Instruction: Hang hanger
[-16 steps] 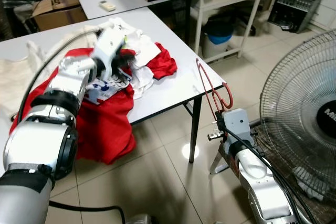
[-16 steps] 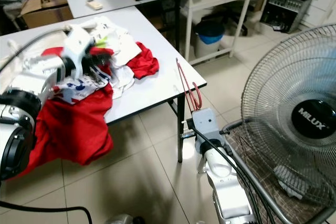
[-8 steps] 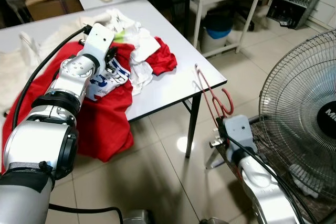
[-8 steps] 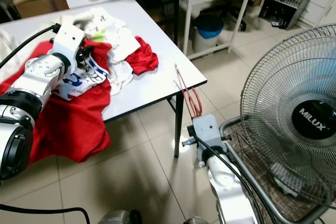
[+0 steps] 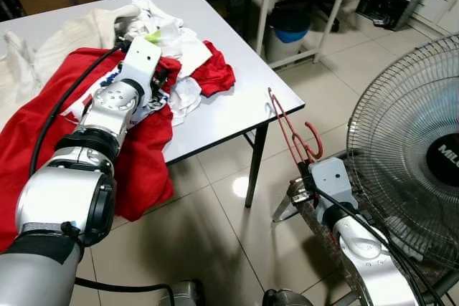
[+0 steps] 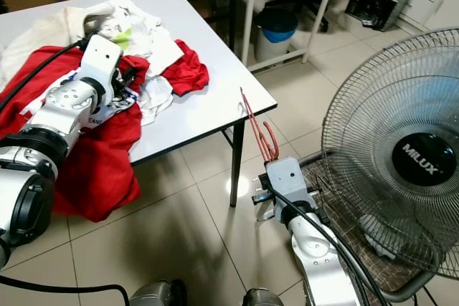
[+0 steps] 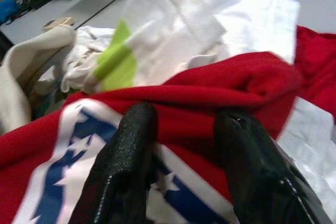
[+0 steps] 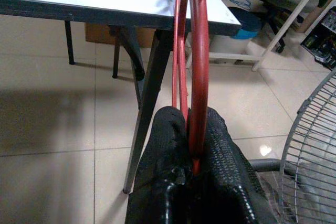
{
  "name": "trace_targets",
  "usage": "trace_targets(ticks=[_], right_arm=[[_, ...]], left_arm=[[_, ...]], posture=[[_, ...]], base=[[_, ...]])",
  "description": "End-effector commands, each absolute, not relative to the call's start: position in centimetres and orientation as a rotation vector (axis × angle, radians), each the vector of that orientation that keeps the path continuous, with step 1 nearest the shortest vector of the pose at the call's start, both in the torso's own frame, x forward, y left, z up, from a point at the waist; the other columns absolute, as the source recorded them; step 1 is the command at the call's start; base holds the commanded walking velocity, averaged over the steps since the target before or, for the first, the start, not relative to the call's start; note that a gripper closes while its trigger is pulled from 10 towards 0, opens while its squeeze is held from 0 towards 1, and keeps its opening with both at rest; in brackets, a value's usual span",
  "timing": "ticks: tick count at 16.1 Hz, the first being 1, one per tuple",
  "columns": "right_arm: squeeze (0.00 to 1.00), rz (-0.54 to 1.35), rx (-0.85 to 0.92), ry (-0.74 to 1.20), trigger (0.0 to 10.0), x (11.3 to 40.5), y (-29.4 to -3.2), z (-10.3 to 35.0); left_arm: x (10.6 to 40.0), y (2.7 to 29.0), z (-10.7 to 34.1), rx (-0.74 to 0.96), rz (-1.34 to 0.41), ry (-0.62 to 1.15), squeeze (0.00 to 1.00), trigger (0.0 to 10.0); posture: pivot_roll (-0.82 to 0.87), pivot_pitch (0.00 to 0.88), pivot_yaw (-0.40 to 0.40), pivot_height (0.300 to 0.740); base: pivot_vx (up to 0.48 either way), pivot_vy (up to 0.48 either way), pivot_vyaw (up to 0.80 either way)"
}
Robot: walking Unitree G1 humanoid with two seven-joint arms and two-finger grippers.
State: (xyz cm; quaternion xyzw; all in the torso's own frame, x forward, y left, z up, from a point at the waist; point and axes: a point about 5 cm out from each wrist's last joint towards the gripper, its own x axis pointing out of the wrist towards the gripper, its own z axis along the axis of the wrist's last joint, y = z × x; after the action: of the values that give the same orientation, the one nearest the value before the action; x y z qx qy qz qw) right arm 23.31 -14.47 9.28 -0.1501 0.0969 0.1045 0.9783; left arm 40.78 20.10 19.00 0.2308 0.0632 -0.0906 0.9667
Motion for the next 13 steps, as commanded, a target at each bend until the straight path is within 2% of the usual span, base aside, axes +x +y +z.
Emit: trace_targets(ticks=[1,3,4,5,13], right_arm=[[0.00,0.215,-0.303,0.208,10.0,23.27,-14.51,9.34],[0.00,0.217,-0.303,0.204,10.0,23.49,-14.43,9.43],[0.00,0.217,-0.303,0.204,10.0,23.54,-14.42,9.45],[0.00,0.217,-0.303,0.204,10.0,23.56,-14.40,9.45],[0.00,0.210,-0.303,0.198,10.0,23.97,-14.47,9.54]], left_arm=[[40.43,20.23,17.65,0.502,-0.188,0.186,0.00,10.0],[40.34,20.22,17.32,0.514,-0.196,0.204,0.00,4.1],[40.34,20.18,17.29,0.517,-0.201,0.206,0.00,1.7],[40.33,20.16,17.28,0.518,-0.203,0.206,0.00,0.0],[40.39,20.16,17.48,0.522,-0.205,0.200,0.00,0.0]], posture=[[-0.05,0.121,0.027,0.740],[-0.04,0.112,0.029,0.740],[-0.04,0.112,0.029,0.740],[-0.04,0.111,0.029,0.740],[-0.04,0.097,0.029,0.740]], base=[[0.000,0.000,0.00],[0.000,0.000,0.00],[0.000,0.000,0.00],[0.000,0.000,0.00],[0.000,0.000,0.00]])
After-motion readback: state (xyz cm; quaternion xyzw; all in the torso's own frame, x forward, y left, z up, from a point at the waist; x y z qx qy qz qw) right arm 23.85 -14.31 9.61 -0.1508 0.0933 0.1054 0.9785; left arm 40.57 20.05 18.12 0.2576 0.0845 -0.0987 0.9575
